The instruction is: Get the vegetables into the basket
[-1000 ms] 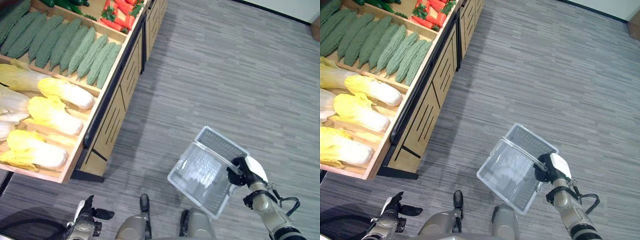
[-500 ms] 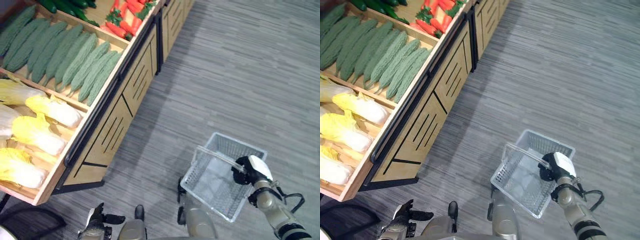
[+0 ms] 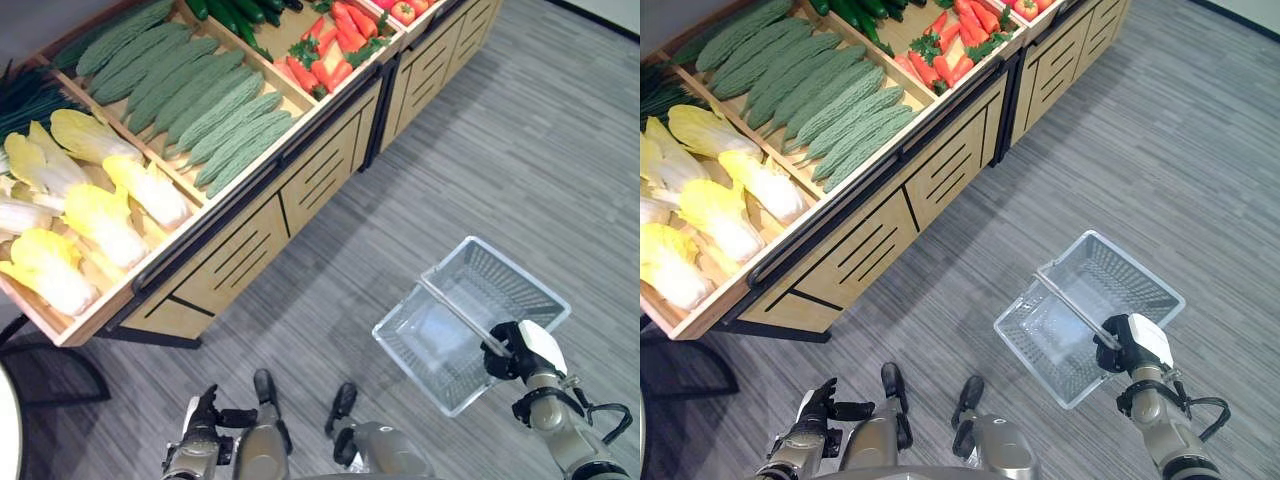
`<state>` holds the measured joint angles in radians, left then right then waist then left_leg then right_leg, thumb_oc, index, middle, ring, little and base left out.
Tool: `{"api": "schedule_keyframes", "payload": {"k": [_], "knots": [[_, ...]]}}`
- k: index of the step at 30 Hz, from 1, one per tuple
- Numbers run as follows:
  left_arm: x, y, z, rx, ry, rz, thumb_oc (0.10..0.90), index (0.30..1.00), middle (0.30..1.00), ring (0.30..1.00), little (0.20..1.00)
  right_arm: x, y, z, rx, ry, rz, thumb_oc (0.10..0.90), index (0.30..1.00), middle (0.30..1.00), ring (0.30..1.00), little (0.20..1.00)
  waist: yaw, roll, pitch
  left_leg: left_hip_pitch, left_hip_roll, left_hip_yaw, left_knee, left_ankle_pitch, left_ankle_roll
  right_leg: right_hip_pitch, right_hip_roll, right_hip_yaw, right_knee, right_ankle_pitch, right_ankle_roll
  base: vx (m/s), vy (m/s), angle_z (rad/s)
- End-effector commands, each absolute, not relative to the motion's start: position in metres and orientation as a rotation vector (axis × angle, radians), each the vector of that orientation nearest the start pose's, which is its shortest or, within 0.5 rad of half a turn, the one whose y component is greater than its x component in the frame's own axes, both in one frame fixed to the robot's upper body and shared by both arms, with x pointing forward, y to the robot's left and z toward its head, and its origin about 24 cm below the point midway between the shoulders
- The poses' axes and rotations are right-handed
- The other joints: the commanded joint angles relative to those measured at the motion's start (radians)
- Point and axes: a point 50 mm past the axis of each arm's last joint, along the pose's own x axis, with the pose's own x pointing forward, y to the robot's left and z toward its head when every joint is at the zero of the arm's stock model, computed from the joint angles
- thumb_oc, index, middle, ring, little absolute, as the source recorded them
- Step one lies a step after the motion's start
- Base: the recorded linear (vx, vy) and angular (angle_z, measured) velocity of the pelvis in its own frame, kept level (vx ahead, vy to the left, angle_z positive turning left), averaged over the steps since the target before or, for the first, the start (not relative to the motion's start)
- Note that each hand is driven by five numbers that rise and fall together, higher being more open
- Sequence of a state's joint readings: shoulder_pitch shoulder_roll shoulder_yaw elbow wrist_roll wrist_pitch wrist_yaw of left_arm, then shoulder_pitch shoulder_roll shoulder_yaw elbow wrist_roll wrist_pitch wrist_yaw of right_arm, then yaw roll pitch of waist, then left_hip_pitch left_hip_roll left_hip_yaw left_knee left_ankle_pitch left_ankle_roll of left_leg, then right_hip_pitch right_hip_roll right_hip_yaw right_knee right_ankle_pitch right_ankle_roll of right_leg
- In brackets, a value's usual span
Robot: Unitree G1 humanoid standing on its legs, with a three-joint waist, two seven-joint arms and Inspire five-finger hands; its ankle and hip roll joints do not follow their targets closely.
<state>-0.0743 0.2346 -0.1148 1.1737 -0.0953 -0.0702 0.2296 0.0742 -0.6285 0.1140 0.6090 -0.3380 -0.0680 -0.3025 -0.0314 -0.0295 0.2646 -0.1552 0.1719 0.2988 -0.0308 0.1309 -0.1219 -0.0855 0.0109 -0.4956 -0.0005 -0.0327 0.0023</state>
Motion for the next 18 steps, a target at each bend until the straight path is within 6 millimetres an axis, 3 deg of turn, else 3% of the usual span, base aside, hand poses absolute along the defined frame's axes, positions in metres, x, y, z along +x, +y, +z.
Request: {"api": "schedule_keyframes", "payload": {"k": [1,4,13,15,16,17,18], "knots": [[0.118,0.268,-0.141,0.404,1.038,0.336,0.9,1.0,1.0,1.0,1.0,0.208,-0.332,-0.001,-1.04,0.312,-0.298,0.4,0.3,0.3,0.3,0.3,0.025,-0.038,-0.04,-0.034,-0.026,0.01,0.045,-0.002,0.025,0.038,-0.231,0.135,0.077,0.058,0.159,0.17,0.224,-0.03],[0.119,0.276,-0.138,0.413,1.031,0.365,0.9,1.0,1.0,1.0,1.0,0.213,-0.325,-0.007,-1.024,0.32,-0.281,0.4,0.3,0.3,0.3,0.3,0.038,-0.063,-0.039,-0.055,-0.044,0.009,0.088,-0.043,0.039,0.037,-0.251,0.139,0.07,0.08,0.174,0.1,0.118,0.08],[0.116,0.28,-0.137,0.414,1.026,0.375,0.9,1.0,1.0,1.0,1.0,0.214,-0.324,-0.018,-1.025,0.375,-0.258,0.4,0.3,0.3,0.3,0.3,0.054,-0.099,-0.047,-0.047,-0.081,0.0,0.076,-0.074,0.062,0.035,-0.278,0.148,0.072,0.167,0.215,0.08,0.094,0.12],[0.115,0.282,-0.136,0.418,1.028,0.382,0.9,1.0,1.0,1.0,1.0,0.215,-0.321,-0.023,-1.021,0.392,-0.245,0.4,0.3,0.3,0.3,0.3,0.057,-0.101,-0.045,-0.03,-0.092,-0.002,0.054,-0.079,0.076,0.015,-0.289,0.165,0.131,0.188,0.223,0.07,0.173,0.03],[0.112,0.285,-0.136,0.417,1.039,0.39,0.9,1.0,1.0,1.0,1.0,0.217,-0.318,-0.025,-1.018,0.399,-0.234,0.4,0.3,0.3,0.3,0.3,0.06,-0.095,-0.04,-0.005,-0.1,-0.005,0.035,-0.088,0.095,-0.018,-0.3,0.192,0.234,0.209,0.226,0.04,0.137,0.0],[0.112,0.285,-0.136,0.417,1.039,0.391,0.9,1.0,1.0,1.0,1.0,0.218,-0.318,-0.025,-1.018,0.399,-0.234,0.4,0.3,0.3,0.3,0.3,0.061,-0.096,-0.04,-0.005,-0.101,-0.003,0.034,-0.088,0.095,-0.02,-0.301,0.194,0.236,0.208,0.226,0.06,0.136,-0.08],[0.112,0.286,-0.136,0.42,1.038,0.393,0.9,1.0,1.0,1.0,1.0,0.219,-0.317,-0.026,-1.017,0.399,-0.226,0.4,0.3,0.3,0.3,0.3,0.055,-0.09,-0.035,0.005,-0.104,-0.013,0.032,-0.093,0.103,-0.045,-0.288,0.237,0.295,0.21,0.222,0.07,0.081,-0.07]]}}
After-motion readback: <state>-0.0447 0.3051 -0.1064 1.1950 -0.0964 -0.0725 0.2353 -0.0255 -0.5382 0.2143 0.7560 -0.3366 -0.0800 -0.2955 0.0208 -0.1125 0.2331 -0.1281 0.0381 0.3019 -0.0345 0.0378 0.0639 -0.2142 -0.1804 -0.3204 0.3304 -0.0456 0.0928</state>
